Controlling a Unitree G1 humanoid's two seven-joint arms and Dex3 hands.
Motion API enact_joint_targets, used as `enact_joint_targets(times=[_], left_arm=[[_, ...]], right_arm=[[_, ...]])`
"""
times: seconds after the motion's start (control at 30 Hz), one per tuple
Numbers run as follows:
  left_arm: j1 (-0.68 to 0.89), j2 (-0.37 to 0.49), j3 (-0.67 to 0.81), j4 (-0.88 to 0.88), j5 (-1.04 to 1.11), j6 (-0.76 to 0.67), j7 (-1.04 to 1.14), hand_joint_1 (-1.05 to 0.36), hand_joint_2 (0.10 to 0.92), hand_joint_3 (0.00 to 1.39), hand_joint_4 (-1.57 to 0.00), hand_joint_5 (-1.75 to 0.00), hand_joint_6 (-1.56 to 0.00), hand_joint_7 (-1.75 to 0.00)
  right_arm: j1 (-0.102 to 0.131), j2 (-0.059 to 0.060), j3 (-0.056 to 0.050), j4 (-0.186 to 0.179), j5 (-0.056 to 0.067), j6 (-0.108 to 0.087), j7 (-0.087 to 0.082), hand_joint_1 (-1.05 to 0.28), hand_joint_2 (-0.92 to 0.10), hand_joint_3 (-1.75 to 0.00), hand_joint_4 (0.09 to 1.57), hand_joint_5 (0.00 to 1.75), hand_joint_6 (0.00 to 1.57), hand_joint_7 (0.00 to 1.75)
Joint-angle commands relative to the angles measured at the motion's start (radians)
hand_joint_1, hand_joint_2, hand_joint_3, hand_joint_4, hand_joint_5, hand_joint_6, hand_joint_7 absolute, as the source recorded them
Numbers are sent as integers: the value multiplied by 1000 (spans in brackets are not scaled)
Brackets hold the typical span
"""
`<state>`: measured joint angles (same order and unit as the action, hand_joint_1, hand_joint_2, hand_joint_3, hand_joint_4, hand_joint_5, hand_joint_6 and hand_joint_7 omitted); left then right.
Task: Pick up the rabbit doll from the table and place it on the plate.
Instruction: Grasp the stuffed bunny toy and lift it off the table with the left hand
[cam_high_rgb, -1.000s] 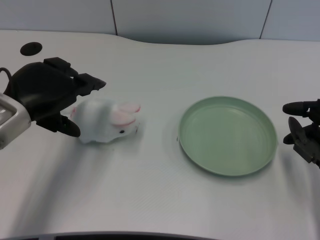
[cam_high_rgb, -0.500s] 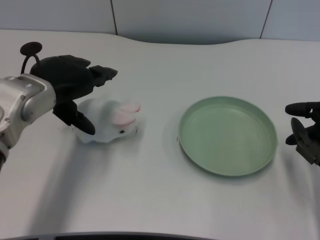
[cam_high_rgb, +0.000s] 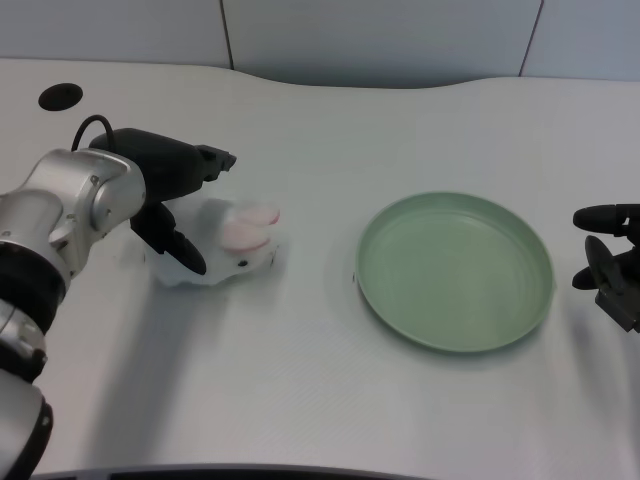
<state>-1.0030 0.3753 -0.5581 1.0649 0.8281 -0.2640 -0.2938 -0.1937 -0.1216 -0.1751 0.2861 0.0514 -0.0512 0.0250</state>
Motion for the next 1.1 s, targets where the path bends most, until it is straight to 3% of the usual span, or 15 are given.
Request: enact_joint_targets(times=[0.03, 0.17, 0.4, 1.07, 1.1], left_arm=[[-29, -18, -34, 88, 18, 2, 55, -1048, 907, 44, -8, -4, -30, -15], [-34, -33, -71, 153, 33, -2, 109, -1048, 893, 26, -32, -17, -53, -24], [-15, -75, -110, 237, 34, 22, 186, -1043, 884, 11, -15, -6, -52, -13], [-19, -81, -126, 254, 29, 21, 204, -1042, 893, 1, -5, 0, -50, -2], [-11, -102, -137, 262, 44, 30, 268, -1026, 890, 1, -4, 0, -42, -4]], right_arm=[[24, -7, -9, -22, 19, 5, 11, -211, -921, -510, 392, 1574, 437, 1119], [34, -6, -9, -28, 22, -5, 20, -212, -921, -519, 380, 1605, 425, 1157], [61, -6, -11, -63, 33, 8, 27, -217, -921, -523, 366, 1587, 409, 1174], [63, -7, -12, -67, 35, 10, 30, -216, -921, -528, 366, 1579, 395, 1192], [79, -7, -13, -85, 34, 12, 29, -217, -921, -525, 367, 1579, 392, 1191]])
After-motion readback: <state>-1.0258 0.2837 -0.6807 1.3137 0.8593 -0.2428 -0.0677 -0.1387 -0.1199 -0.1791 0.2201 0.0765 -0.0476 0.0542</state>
